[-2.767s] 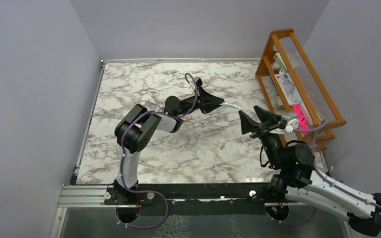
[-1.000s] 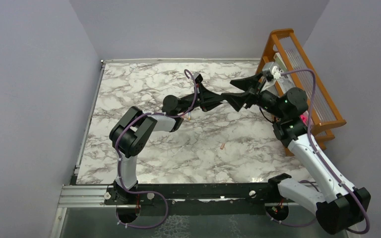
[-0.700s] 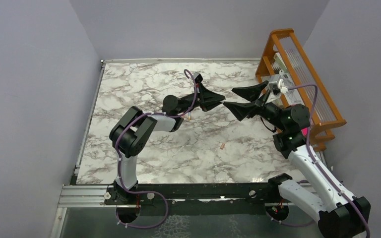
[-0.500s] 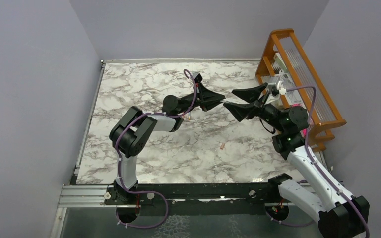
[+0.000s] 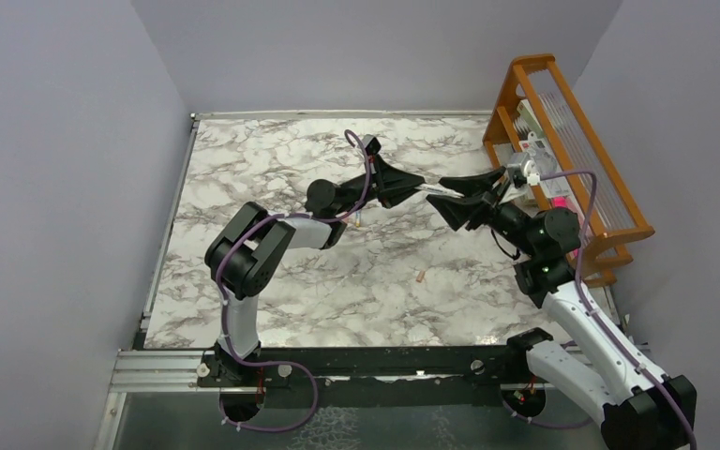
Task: Insert the pens into the pen caps
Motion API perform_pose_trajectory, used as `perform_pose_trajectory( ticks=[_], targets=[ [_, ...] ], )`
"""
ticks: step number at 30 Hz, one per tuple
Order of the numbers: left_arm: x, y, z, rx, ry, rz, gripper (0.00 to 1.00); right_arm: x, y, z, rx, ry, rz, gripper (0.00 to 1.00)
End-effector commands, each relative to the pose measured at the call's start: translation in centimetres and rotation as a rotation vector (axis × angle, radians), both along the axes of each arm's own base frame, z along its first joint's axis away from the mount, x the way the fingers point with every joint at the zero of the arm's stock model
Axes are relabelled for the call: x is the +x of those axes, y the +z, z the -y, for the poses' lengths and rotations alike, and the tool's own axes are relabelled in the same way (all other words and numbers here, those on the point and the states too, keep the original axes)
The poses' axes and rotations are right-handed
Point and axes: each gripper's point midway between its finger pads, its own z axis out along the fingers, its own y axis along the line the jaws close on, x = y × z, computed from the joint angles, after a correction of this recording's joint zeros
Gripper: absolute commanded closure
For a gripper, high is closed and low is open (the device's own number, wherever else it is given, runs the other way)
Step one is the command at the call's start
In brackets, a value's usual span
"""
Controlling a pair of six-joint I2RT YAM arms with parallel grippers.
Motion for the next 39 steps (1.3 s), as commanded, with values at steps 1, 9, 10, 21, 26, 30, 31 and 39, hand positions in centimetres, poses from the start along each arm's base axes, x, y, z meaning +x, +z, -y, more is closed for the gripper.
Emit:
perform_pose_trajectory(
  ticks=[1, 9, 10, 21, 26, 30, 31, 39],
  targets=[
    [-3.6, 6.3, -3.2, -0.214, -0.062, 0.089, 1.00, 0.3, 0.0, 0.2, 0.027, -0.015, 0.003, 0.54],
    [-4.8, 5.9, -2.6, -0.202, -0.081, 0.096, 1.00, -0.1, 0.7, 0.1, 0.042, 0.005, 0.027, 0.99],
    [-5.0, 5.9, -2.6, -0.201, -0.084, 0.099, 1.00, -0.2, 0.6, 0.1, 0.040, 0.009, 0.025, 0.99],
    [-4.8, 5.6, -2.0, -0.141, -0.052, 0.374, 0.49, 0.1, 0.9, 0.2, -0.037, -0.011, -0.083, 0.99],
    [-3.8, 5.2, -3.2, -0.086, 0.053, 0.629, 0.49, -0.8, 0.8, 1.5, -0.086, -0.069, -0.158, 0.99],
    [-4.4, 4.7, -3.7, -0.044, 0.073, 0.825, 0.67, -2.0, 1.1, 1.9, -0.161, -0.065, -0.225, 0.99],
    [-4.5, 4.5, -3.8, -0.036, 0.080, 0.859, 0.68, -2.1, 1.2, 2.1, -0.176, -0.074, -0.238, 0.99],
    [-5.7, 4.0, -4.0, -0.012, 0.065, 1.051, 0.39, -3.5, -0.1, 2.0, -0.287, -0.013, -0.333, 0.99]
  ],
)
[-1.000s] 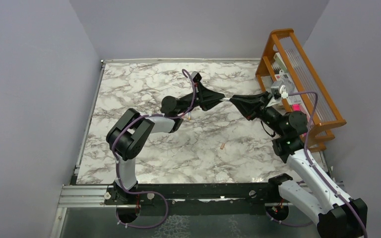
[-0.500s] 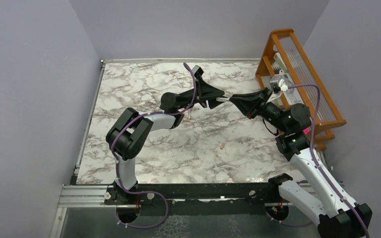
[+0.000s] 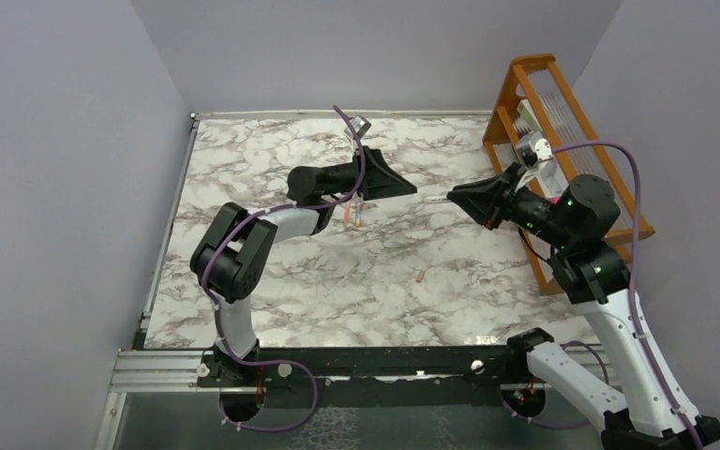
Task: Insert the pens into the pen caps
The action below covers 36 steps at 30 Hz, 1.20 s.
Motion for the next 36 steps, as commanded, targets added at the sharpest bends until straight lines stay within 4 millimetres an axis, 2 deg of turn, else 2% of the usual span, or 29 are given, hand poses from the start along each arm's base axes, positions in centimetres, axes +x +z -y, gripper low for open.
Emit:
perform_pose_trajectory(
  ticks=[1, 8, 14, 22, 27, 30, 36],
  targets=[
    [-4.4, 3.4, -1.5, -0.100, -0.034, 0.446, 0.37, -1.0, -3.5, -0.2, -0.089, 0.052, -0.137, 0.99],
    [-8.6, 2.9, -1.1, -0.074, -0.147, 0.622, 0.36, -1.3, -4.6, -1.5, -0.079, 0.142, -0.162, 0.99],
    [-10.8, 1.0, -0.2, -0.044, -0.247, 0.661, 0.36, -2.1, -3.8, -2.3, -0.059, 0.219, -0.138, 0.99],
    [-9.8, 0.2, 0.5, -0.047, -0.232, 0.648, 0.36, -2.7, -3.5, -2.7, -0.084, 0.281, -0.165, 0.99],
    [-7.4, 1.4, 0.1, -0.066, -0.156, 0.651, 0.36, -2.8, -4.8, -2.7, -0.113, 0.301, -0.204, 0.99],
    [-6.2, 1.8, 0.1, -0.070, -0.131, 0.644, 0.36, -3.3, -4.8, -2.7, -0.095, 0.304, -0.205, 0.99],
    [-5.1, 1.0, 0.6, -0.071, -0.109, 0.613, 0.33, -3.3, -4.7, -2.6, -0.091, 0.296, -0.200, 0.99]
  ],
)
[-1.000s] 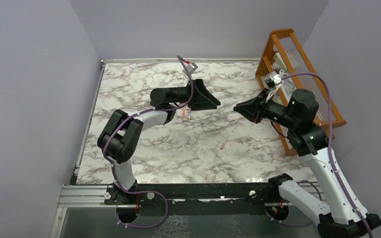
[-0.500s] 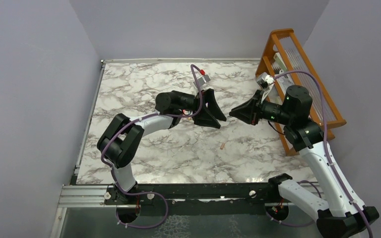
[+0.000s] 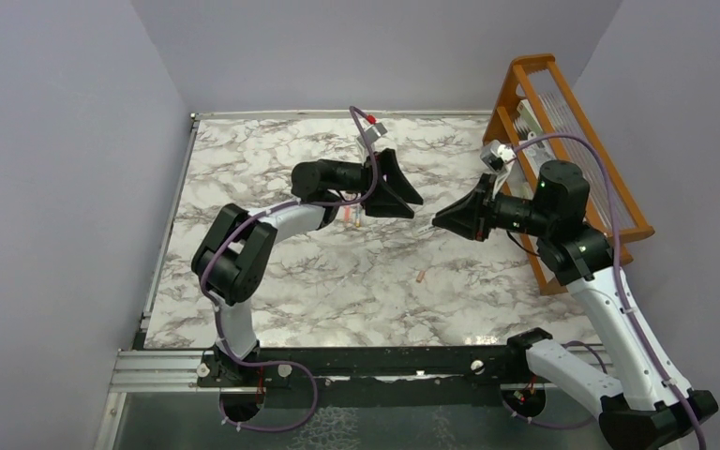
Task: Insert the pens into the pen caps
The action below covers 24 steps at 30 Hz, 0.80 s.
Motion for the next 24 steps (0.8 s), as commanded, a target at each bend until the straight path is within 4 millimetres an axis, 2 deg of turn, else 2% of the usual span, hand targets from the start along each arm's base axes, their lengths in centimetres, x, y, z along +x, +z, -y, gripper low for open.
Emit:
perform_pose_trajectory(
  ticks=[1, 6, 10, 16, 24],
  targets=[
    [-0.8, 0.6, 0.0, -0.130, 0.007, 0.176, 0.33, -0.8, 0.7, -0.3, 0.021, 0.034, -0.001, 0.99],
    [-3.6, -1.0, 0.5, -0.096, -0.066, 0.197, 0.32, 0.1, 0.8, -0.6, 0.019, 0.030, -0.002, 0.99],
    [-4.8, -1.4, 0.6, -0.090, -0.087, 0.200, 0.33, 0.7, 0.8, -0.8, 0.018, 0.038, -0.003, 0.99],
    [-4.5, -1.9, 1.2, -0.077, -0.093, 0.148, 0.34, 0.7, 0.8, -1.3, 0.022, 0.083, -0.013, 0.99],
    [-4.5, -1.6, 2.1, -0.094, -0.101, 0.141, 0.45, 0.5, -0.6, -1.4, 0.014, 0.094, -0.057, 0.99]
  ],
)
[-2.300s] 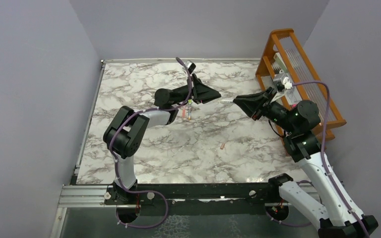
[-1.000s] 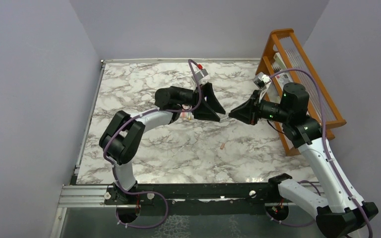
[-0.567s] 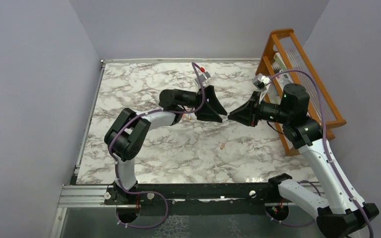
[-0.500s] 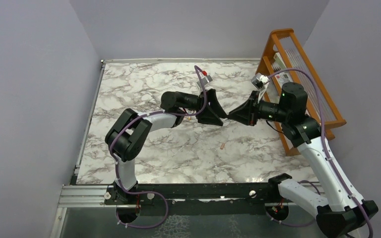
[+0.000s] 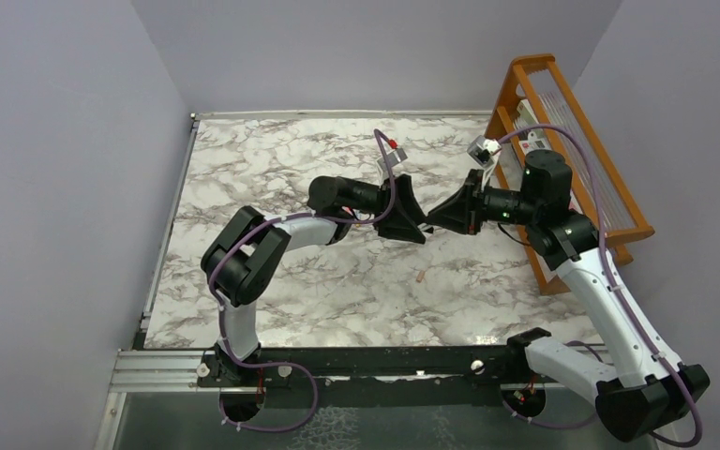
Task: Insert the pens into the pen caps
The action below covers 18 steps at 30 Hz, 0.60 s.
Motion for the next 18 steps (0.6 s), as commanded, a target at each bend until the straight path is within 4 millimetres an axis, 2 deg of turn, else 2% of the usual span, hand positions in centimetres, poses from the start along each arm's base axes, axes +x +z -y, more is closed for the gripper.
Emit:
perform_pose_trajectory(
  ticks=[1, 3, 11, 13, 16, 18],
  targets=[
    [-1.2, 2.2, 0.1, -0.161, -0.012, 0.186, 0.47, -0.6, 0.5, -0.5, 0.021, 0.048, 0.013, 0.99],
    [-1.5, 2.3, 0.4, -0.159, -0.031, 0.185, 0.54, -0.6, 0.1, -0.5, 0.022, 0.047, 0.008, 0.99],
    [-2.8, 2.1, 1.0, -0.152, -0.072, 0.176, 0.69, -0.8, -0.6, -0.4, 0.023, 0.041, 0.002, 0.99],
    [-2.9, 2.2, 1.0, -0.153, -0.075, 0.179, 0.77, -0.7, -0.5, -0.3, 0.022, 0.036, 0.008, 0.99],
    [-3.1, 2.3, 1.0, -0.156, -0.079, 0.182, 1.00, -0.7, -0.6, -0.3, 0.020, 0.029, 0.008, 0.99],
    [-3.0, 2.0, 1.1, -0.154, -0.075, 0.177, 1.00, -0.6, -0.3, -0.2, 0.024, 0.016, 0.022, 0.99]
  ],
)
